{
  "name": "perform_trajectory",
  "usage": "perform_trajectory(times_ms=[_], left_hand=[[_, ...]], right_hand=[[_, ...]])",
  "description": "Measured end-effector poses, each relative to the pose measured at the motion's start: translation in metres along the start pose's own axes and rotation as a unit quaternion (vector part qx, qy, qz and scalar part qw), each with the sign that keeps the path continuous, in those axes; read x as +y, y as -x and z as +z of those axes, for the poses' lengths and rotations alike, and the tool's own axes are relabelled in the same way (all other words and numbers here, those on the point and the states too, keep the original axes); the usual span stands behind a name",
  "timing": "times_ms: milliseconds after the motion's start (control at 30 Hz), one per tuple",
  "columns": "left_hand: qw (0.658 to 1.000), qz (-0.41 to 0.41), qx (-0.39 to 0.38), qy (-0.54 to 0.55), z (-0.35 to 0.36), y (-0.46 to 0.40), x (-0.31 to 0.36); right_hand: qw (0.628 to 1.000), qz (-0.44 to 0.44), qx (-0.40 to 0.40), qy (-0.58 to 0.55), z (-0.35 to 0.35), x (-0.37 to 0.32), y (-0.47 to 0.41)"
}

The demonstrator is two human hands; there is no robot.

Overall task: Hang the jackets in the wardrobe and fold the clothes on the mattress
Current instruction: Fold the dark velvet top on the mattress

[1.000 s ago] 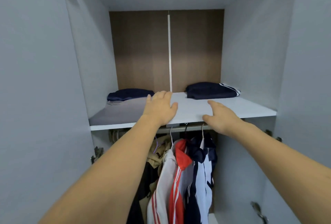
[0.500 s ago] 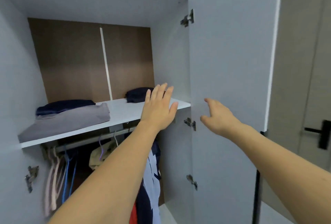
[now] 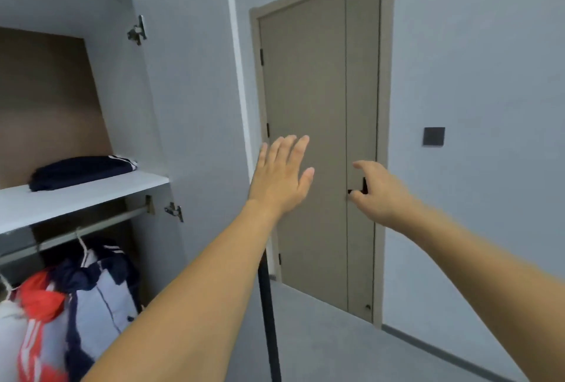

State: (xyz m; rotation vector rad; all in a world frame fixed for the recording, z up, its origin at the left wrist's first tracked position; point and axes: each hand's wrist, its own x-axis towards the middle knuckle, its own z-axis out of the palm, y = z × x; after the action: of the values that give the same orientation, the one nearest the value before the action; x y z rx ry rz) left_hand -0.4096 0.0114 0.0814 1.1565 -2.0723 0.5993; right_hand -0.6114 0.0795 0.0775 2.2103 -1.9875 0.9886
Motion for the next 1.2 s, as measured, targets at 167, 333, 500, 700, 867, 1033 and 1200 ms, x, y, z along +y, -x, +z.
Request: perform_trajectory(times_ms=[167,333,500,700,867,1033,1200], left_hand=[[0.995,0.081,-0.052,0.034,0.066,-0.041,0.098],[0.98,0.159,-0.091,0.073,0.148,-0.08,0.188],[0.961,0.206,-0.125,0.136,0.246,-0.119,0.273],[0.93,0.224,-0.177,0.231,0.335,-0.151,0.413],[0.879,0.344,-0.198,0.262,0.368,-0.146,0.56],[0.837,0.421,-0.198,0.288,0.383,-0.14,0.685],[0.804,0.46,-0.226,0.302,0.422,-0.126,0.782]], right_hand=[[0.996,0.089,0.013,0.013,-0.029,0.104,0.024],[0.981,0.186,0.025,0.038,-0.048,0.218,0.036],[0.956,0.287,0.035,0.055,-0.061,0.329,0.045],[0.916,0.386,0.08,0.072,-0.102,0.446,0.084],[0.868,0.484,0.085,0.07,-0.137,0.529,0.169],[0.817,0.559,0.126,0.072,-0.185,0.602,0.25],[0.776,0.604,0.17,0.063,-0.207,0.681,0.312]])
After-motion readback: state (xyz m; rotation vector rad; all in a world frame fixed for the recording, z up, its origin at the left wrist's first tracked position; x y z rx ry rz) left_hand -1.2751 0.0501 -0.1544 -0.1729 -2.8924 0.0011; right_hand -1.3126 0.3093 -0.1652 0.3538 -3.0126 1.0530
